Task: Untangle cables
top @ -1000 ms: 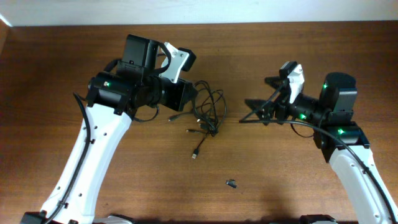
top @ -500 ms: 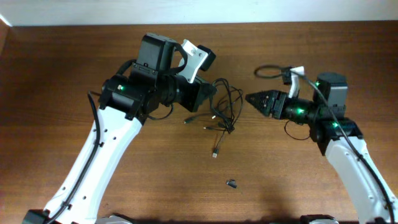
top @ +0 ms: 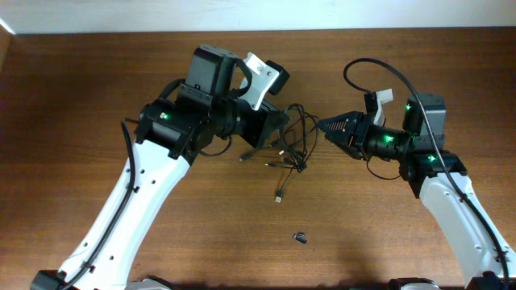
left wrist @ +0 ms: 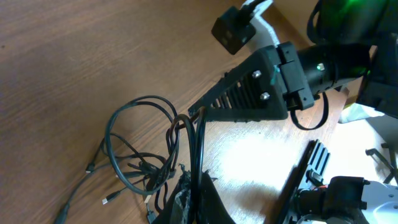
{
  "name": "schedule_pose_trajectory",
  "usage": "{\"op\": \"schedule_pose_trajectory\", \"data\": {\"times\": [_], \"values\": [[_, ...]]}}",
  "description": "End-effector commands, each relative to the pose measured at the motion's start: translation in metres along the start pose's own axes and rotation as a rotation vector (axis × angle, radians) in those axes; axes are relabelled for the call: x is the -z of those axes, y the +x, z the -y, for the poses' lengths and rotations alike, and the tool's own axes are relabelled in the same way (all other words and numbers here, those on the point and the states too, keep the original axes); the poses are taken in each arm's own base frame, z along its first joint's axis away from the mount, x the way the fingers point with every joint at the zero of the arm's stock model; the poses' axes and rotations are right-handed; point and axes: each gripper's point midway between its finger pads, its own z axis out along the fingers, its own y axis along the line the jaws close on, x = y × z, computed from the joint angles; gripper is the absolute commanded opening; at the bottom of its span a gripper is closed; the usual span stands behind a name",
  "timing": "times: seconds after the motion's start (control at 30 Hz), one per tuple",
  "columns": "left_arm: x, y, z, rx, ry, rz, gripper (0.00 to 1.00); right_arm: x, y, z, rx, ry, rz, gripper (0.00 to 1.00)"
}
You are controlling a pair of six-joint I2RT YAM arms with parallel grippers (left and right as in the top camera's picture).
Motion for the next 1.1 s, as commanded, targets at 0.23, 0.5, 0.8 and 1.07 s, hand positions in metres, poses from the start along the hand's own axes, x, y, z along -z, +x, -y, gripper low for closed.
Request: {"op": "schedule_pose_trajectory", "data": {"times": [0.23,0.5,0.8,1.07], "values": [[-0.009,-0.006,0.035,-0.096,0.08,0.016,0.0,-0.002,0.0,-0.001,-0.02,0.0,-0.005,0.39],[-0.01,-0.006,0.031,-0.099,0.053,0.015,0.0,-0.002,0.0,0.011,-0.06,0.05,0.009,0.04],[-0.003,0.021,-0.022,-0.046,-0.256,-0.098,0.0,0.028,-0.023,-0.024,0.096,-0.15,0.028,0.04],[-0.005,0.023,-0.014,-0.041,-0.206,-0.103,0.0,0.044,-0.058,0.058,-0.021,0.246,0.285,0.99]]}}
